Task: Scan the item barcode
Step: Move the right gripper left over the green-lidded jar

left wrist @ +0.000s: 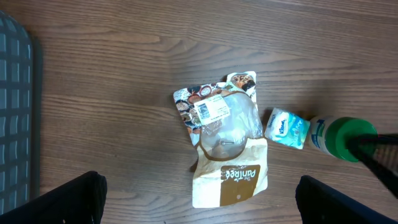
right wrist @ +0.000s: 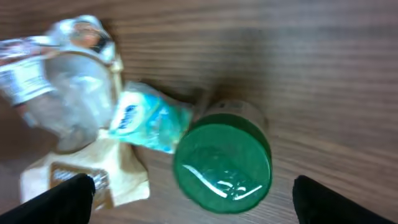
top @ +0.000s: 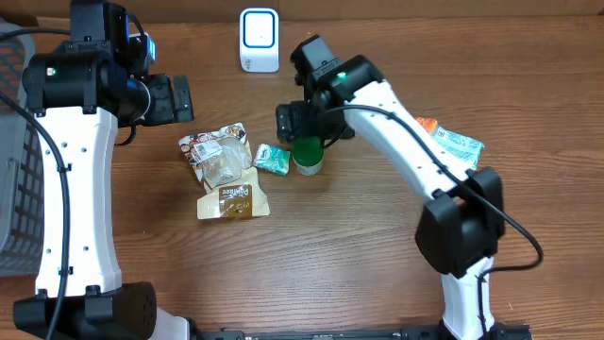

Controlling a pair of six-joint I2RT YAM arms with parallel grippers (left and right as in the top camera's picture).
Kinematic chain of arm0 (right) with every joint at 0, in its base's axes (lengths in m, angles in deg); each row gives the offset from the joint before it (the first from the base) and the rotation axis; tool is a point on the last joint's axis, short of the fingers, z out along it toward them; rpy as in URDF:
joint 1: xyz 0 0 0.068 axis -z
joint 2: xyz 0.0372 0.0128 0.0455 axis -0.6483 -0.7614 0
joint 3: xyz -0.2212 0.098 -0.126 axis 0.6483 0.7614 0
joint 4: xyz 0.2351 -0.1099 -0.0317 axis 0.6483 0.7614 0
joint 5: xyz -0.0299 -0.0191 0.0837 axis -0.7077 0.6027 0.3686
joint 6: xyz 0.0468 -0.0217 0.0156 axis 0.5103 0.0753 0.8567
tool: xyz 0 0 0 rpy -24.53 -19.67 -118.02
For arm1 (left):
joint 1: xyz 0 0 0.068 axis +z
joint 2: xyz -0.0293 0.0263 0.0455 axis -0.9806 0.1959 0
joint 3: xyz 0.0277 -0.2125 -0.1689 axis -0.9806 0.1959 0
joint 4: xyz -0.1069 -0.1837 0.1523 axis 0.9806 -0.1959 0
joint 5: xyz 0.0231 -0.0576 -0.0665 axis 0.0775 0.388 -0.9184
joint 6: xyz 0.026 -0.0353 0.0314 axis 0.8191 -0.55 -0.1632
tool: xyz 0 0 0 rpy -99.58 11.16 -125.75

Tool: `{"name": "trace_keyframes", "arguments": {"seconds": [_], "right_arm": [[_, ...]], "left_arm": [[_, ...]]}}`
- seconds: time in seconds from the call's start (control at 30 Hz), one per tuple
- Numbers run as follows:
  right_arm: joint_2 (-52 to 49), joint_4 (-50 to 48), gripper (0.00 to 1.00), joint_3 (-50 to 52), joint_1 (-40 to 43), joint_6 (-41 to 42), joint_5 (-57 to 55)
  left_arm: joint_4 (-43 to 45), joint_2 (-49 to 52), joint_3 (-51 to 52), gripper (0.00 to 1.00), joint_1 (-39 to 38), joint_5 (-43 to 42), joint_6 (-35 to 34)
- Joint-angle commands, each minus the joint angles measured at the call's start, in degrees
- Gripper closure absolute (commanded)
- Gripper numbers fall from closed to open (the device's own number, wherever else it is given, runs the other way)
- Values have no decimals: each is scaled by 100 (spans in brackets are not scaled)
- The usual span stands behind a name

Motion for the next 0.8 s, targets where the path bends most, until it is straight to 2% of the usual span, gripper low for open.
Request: {"name": "trace_keyframes", "arguments": {"seconds": [0.0,0.17,0.3,0.63,0.73,0.77], "right_arm": [[-181,44,0,-13,-96,997,-503],[-203,-28,0,212,-103,1005,-498],[-203,-153,5,490,-131,1010,-492],[-203,-527,10,916,-258,1001,-466],[-203,-511,19,916,-256,857,-586],[-203,-514,26,916,-256,697,-603]], "left_arm": [[4,15,-76,0,-4,17,105],[4,15,-76,0,-2,17,105],[4,15,-76,0,-2,17,105],[4,15,-76,1,-4,17,105],[4,15,-76,0,-4,15,105],[4,15,-76,0,-2,17,105]]}}
